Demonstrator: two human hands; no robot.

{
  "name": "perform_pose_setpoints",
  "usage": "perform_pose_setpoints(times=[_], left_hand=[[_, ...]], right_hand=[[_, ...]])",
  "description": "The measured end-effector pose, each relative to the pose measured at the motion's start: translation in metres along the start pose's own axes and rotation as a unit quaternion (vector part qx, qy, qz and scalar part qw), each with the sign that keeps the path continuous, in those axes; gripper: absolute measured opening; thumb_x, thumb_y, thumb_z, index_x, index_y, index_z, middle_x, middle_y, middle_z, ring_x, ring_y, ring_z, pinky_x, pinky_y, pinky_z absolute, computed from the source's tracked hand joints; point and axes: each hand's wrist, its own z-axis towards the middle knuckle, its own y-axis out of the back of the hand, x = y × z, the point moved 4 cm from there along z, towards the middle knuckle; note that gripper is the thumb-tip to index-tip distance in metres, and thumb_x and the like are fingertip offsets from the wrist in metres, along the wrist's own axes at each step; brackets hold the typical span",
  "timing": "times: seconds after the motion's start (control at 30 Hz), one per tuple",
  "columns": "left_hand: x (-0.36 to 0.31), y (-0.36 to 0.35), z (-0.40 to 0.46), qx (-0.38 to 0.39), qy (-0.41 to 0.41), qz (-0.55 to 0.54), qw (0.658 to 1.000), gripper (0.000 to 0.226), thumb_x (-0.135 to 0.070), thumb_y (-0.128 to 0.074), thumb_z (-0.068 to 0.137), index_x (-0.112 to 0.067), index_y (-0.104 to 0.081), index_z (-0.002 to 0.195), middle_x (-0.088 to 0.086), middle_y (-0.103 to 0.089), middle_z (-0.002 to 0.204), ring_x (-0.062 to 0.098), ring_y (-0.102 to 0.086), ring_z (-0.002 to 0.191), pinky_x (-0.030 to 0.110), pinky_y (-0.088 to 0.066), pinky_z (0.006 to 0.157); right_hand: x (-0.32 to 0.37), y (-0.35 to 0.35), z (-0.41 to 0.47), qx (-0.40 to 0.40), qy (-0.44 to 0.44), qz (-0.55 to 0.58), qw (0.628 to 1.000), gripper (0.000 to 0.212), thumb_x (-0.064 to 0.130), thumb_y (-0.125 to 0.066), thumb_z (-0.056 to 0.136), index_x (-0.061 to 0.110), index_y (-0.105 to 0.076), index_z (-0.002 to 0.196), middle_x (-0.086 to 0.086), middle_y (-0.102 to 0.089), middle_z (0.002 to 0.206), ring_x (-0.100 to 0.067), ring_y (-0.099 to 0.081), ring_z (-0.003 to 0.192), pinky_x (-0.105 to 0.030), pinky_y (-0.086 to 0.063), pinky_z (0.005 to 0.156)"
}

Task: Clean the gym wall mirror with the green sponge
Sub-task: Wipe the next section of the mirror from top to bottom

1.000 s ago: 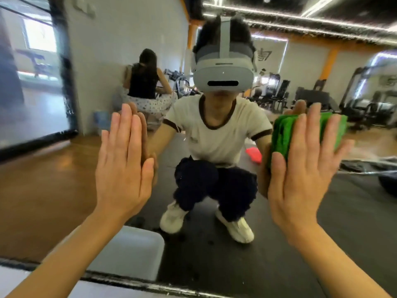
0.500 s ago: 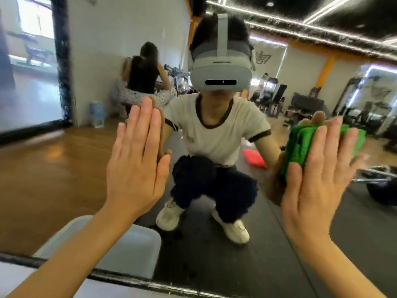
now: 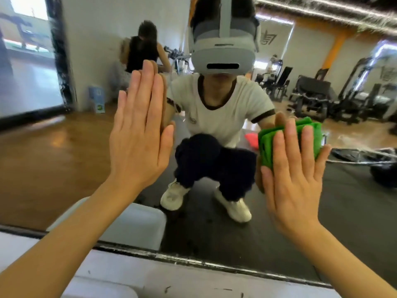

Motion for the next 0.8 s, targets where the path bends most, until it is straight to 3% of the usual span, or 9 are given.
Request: perform_pose_setpoints(times=[0.1, 0.2, 0.27, 0.4, 0.5, 0.63, 0.7, 0.8], left_hand=[[0.000, 0.001, 0.000, 0.004, -0.001, -0.003, 1.000, 0.060, -0.024, -0.032, 0.106, 0.008, -0.020, 0.155, 0.032, -0.022, 0.160, 0.031, -0.010, 0.153, 0.038, -0.001, 0.127], [0.000, 0.001, -0.001, 0.010, -0.002, -0.010, 1.000, 0.060, -0.024, -0.034, 0.106, 0.010, -0.021, 0.154, 0.034, -0.022, 0.159, 0.030, -0.008, 0.153, 0.038, -0.001, 0.127], [-0.001, 0.001, 0.000, 0.006, 0.000, -0.016, 1.000, 0.060, -0.023, -0.035, 0.105, 0.011, -0.021, 0.153, 0.036, -0.023, 0.158, 0.039, -0.013, 0.151, 0.039, -0.002, 0.127], [0.000, -0.001, 0.000, -0.007, 0.006, -0.016, 1.000, 0.061, -0.022, -0.034, 0.104, 0.012, -0.021, 0.153, 0.037, -0.024, 0.158, 0.042, -0.017, 0.149, 0.041, -0.004, 0.126], [-0.001, -0.002, -0.002, -0.011, 0.006, -0.008, 1.000, 0.061, -0.023, -0.033, 0.103, 0.012, -0.023, 0.153, 0.036, -0.025, 0.158, 0.041, -0.017, 0.149, 0.042, -0.005, 0.127], [0.000, 0.001, -0.001, 0.007, -0.005, -0.023, 1.000, 0.060, -0.023, -0.035, 0.105, 0.010, -0.022, 0.154, 0.034, -0.022, 0.159, 0.039, -0.014, 0.150, 0.039, -0.001, 0.127], [0.006, 0.005, -0.005, 0.037, -0.027, -0.038, 0.998, 0.061, -0.024, -0.036, 0.106, 0.007, -0.018, 0.155, 0.031, -0.019, 0.162, 0.037, -0.011, 0.153, 0.039, 0.000, 0.127], [0.035, 0.021, -0.024, 0.059, -0.031, -0.024, 0.998, 0.061, -0.024, -0.035, 0.106, 0.004, -0.015, 0.157, 0.023, -0.013, 0.164, 0.020, 0.003, 0.155, 0.038, 0.002, 0.127]], right_hand=[[0.066, -0.023, 0.021, -0.005, 0.041, 0.023, 0.999, 0.066, 0.022, -0.045, 0.105, 0.011, -0.006, 0.158, -0.002, -0.002, 0.168, -0.019, 0.009, 0.155, -0.046, 0.008, 0.124], [0.095, -0.031, 0.028, -0.017, 0.115, 0.027, 0.993, 0.062, 0.022, -0.051, 0.103, 0.012, -0.022, 0.157, 0.003, -0.018, 0.165, -0.017, -0.013, 0.154, -0.040, 0.004, 0.125], [0.067, -0.025, 0.012, -0.025, 0.135, 0.002, 0.991, 0.056, 0.024, -0.047, 0.106, 0.013, -0.026, 0.157, 0.004, -0.018, 0.164, -0.017, -0.017, 0.152, -0.039, 0.001, 0.126], [-0.013, -0.005, -0.046, 0.008, 0.061, -0.032, 0.998, 0.065, 0.024, -0.042, 0.106, 0.012, -0.009, 0.161, -0.001, 0.000, 0.170, -0.022, 0.001, 0.156, -0.045, 0.004, 0.125], [0.012, -0.013, -0.044, 0.001, 0.004, -0.009, 1.000, 0.064, 0.023, -0.039, 0.107, 0.011, -0.007, 0.161, -0.002, 0.003, 0.169, -0.023, 0.003, 0.156, -0.048, 0.007, 0.124], [0.105, -0.042, -0.017, 0.013, 0.120, -0.002, 0.993, 0.071, 0.024, -0.048, 0.102, 0.011, -0.010, 0.161, -0.005, -0.010, 0.168, -0.020, 0.006, 0.155, -0.044, 0.009, 0.124], [0.102, -0.044, -0.020, 0.018, 0.161, -0.022, 0.987, 0.070, 0.026, -0.049, 0.101, 0.013, -0.014, 0.160, -0.004, -0.012, 0.167, -0.019, 0.005, 0.155, -0.042, 0.009, 0.125], [0.059, -0.030, -0.047, 0.009, 0.149, -0.037, 0.988, 0.067, 0.025, -0.047, 0.103, 0.014, -0.016, 0.161, -0.002, -0.010, 0.169, -0.019, -0.005, 0.156, -0.041, -0.002, 0.125]])
